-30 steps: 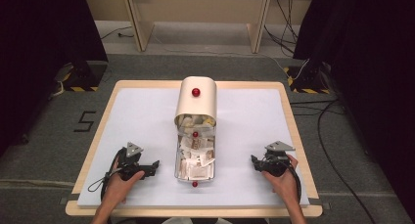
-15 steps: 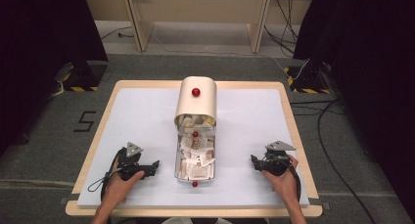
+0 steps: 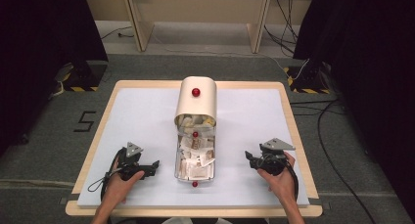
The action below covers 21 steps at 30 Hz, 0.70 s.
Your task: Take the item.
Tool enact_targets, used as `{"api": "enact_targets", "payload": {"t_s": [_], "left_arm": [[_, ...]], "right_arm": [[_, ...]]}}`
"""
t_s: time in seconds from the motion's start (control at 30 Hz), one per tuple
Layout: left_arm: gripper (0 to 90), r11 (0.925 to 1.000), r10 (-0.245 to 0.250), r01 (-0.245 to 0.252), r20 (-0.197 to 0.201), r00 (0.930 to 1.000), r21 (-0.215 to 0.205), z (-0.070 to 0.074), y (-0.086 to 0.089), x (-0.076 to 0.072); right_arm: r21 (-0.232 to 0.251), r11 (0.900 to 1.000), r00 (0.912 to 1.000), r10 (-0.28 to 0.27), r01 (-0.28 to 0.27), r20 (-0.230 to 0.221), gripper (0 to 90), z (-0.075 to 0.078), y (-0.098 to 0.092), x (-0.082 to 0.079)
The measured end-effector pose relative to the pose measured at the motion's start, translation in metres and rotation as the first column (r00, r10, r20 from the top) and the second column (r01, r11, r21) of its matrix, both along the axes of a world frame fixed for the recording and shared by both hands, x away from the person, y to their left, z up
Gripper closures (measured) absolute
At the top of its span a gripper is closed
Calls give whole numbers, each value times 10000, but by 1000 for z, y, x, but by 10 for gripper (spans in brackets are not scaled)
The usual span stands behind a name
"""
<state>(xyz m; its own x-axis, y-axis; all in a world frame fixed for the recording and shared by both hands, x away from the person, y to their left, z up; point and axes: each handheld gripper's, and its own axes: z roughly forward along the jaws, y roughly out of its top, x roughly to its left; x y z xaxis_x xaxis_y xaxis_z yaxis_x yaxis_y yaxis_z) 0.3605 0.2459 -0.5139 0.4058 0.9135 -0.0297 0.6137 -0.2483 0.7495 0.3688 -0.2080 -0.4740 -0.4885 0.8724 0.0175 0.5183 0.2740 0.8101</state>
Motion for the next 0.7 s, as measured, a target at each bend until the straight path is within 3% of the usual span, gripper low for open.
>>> {"api": "enact_targets", "payload": {"t_s": [0.1,0.37,0.4,0.7], "left_arm": [[57,10000,4,-4,2,10000,1,0,0,0],[56,10000,1,-1,-4,10000,-3,0,0,0],[56,10000,3,-3,2,10000,2,0,0,0],[56,10000,1,-1,-4,10000,2,0,0,0]], "right_arm": [[66,9993,9989,374,-376,281,360,8,9,-5],[301,9937,9929,1064,-1081,523,368,19,24,-14],[477,9908,9907,1240,-1266,555,369,22,28,-18],[583,9782,9779,1948,-1993,754,369,32,43,-28]]}}
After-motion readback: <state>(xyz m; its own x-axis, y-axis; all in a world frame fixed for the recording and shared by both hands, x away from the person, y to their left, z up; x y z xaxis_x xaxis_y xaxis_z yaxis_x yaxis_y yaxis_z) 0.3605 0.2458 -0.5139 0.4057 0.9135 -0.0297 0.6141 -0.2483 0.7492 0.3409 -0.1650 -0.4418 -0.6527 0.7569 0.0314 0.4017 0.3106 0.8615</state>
